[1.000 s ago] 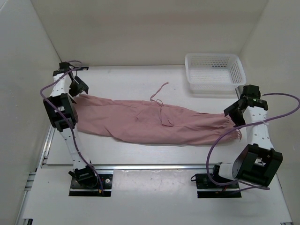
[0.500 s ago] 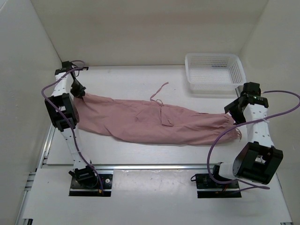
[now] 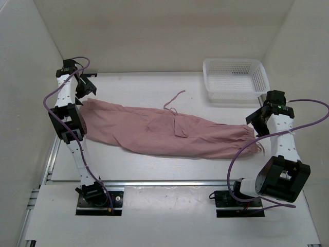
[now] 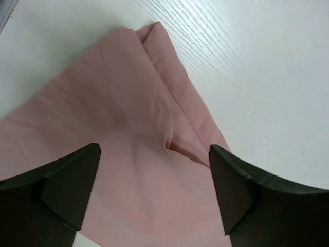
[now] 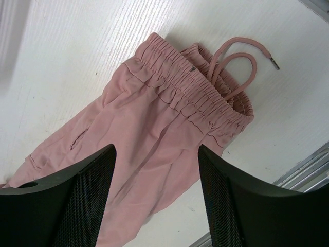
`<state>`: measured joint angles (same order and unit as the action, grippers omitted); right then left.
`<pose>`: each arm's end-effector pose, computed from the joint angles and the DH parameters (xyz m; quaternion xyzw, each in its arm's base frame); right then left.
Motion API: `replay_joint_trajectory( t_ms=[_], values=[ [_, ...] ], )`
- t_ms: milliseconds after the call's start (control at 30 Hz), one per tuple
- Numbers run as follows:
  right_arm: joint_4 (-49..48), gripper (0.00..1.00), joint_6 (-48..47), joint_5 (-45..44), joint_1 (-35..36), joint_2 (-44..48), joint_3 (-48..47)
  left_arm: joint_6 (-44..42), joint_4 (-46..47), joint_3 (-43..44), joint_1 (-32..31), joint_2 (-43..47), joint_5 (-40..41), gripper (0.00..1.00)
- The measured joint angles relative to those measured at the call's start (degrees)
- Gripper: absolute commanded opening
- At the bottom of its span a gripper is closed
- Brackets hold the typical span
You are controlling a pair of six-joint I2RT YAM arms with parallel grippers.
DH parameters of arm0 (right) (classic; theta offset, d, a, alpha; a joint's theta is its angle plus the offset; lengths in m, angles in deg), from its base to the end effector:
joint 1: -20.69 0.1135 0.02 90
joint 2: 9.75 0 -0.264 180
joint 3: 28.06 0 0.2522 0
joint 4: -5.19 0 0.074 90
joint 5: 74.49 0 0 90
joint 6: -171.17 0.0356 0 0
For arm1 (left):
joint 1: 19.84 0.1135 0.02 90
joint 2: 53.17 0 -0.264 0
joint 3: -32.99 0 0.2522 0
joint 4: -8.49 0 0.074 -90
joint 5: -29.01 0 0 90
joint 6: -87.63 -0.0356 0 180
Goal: Fold and stack the trousers
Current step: Fold the trousers
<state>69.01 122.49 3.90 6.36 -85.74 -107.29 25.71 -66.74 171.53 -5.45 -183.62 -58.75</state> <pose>0.2515 -0.0716 0.2891 0.4719 0.8390 -0.0362 0.2685 0.4680 0.1215 0.2489 -0.3586 0.9120 -0.0046 0.1990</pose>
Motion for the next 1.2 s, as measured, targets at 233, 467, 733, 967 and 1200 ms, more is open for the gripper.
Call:
replay_joint_trajectory(
  t_ms=[233,467,733,967,1200],
  values=[
    [0.0,0.70,-0.2,0.0,0.2,0.4,0.0,-0.5,1.5,-16.8,0.1,9.5,4.0,0.72],
    [-0.1,0.70,-1.2,0.8,0.2,0.6,0.6,2.7,4.9,-39.8,4.8,23.3,3.3,1.00],
    [-0.2,0.70,-1.9,1.6,0.2,1.2,0.8,3.3,9.5,-41.4,10.1,18.9,2.1,0.92],
    [-0.4,0.70,-2.1,1.7,0.2,3.7,1.7,3.7,10.6,-38.8,9.9,12.4,0.1,0.43],
    [-0.3,0.70,-2.2,2.6,0.2,6.2,2.0,2.2,7.9,-33.6,9.4,12.1,-0.6,0.10]
  ],
)
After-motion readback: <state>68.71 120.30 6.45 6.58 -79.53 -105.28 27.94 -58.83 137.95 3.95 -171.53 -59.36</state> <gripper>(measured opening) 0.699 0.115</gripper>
